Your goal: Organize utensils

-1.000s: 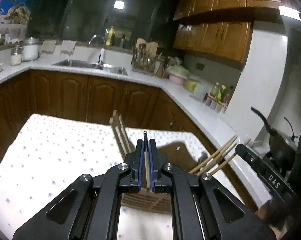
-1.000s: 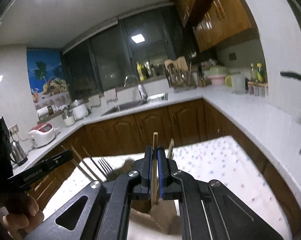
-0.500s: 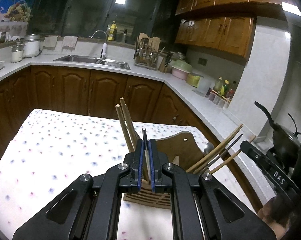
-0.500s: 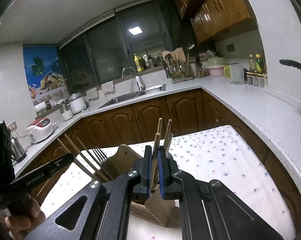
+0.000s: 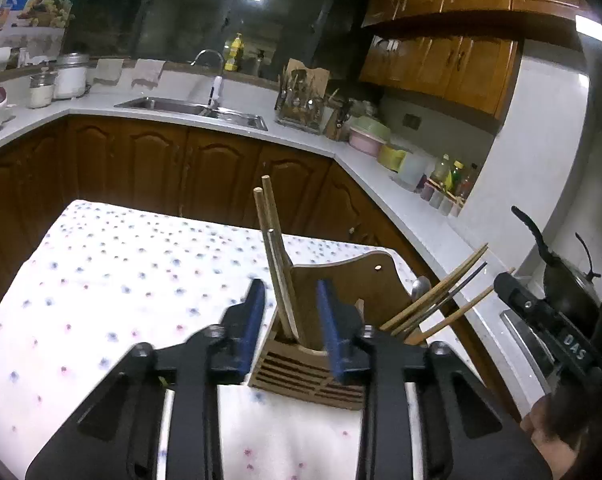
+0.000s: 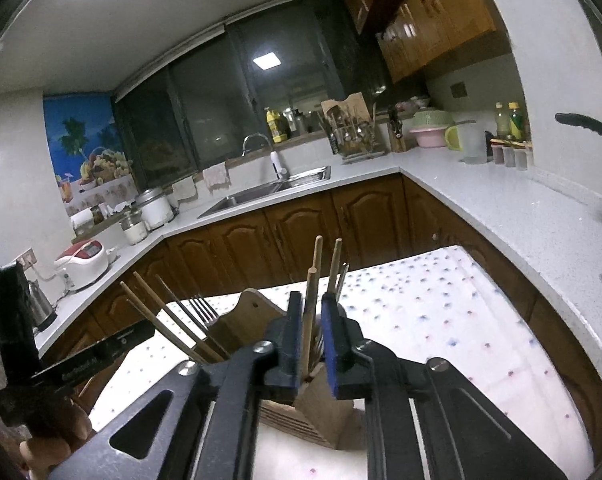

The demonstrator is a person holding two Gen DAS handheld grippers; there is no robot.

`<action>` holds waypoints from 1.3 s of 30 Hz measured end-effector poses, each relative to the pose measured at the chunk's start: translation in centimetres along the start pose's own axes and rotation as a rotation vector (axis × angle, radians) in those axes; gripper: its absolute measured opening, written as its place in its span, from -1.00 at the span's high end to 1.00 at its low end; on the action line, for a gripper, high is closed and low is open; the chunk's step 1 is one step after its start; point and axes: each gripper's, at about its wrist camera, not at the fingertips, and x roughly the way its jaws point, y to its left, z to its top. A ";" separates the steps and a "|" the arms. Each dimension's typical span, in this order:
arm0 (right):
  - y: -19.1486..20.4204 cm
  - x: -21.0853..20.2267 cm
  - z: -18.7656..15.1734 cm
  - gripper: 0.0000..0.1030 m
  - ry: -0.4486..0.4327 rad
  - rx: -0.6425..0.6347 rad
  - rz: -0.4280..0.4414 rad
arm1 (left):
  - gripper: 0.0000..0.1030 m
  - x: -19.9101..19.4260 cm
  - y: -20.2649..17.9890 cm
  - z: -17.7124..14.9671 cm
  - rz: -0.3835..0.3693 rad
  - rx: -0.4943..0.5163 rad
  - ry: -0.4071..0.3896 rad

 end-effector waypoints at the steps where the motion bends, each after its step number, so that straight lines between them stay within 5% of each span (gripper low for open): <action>1: -0.1 -0.2 -0.1 0.27 -0.005 0.006 0.003 | 0.28 -0.4 0.1 -0.1 -0.002 -0.003 -0.006; 6: -0.6 -1.7 -0.4 -0.20 -0.027 0.037 0.003 | -0.44 -2.4 0.8 -1.1 0.040 -0.025 -0.031; 8: -0.8 -2.5 -0.9 -0.55 -0.032 0.050 0.005 | -0.46 -3.2 1.2 -1.8 0.046 -0.041 -0.038; 30: -0.7 -9.5 -12.3 -0.71 0.090 0.122 0.032 | -0.61 -11.5 3.2 -13.6 0.138 -0.079 0.036; 39: 0.4 -12.7 -12.8 -0.71 0.060 0.060 0.002 | -0.62 -15.6 2.3 -14.0 0.156 -0.044 -0.053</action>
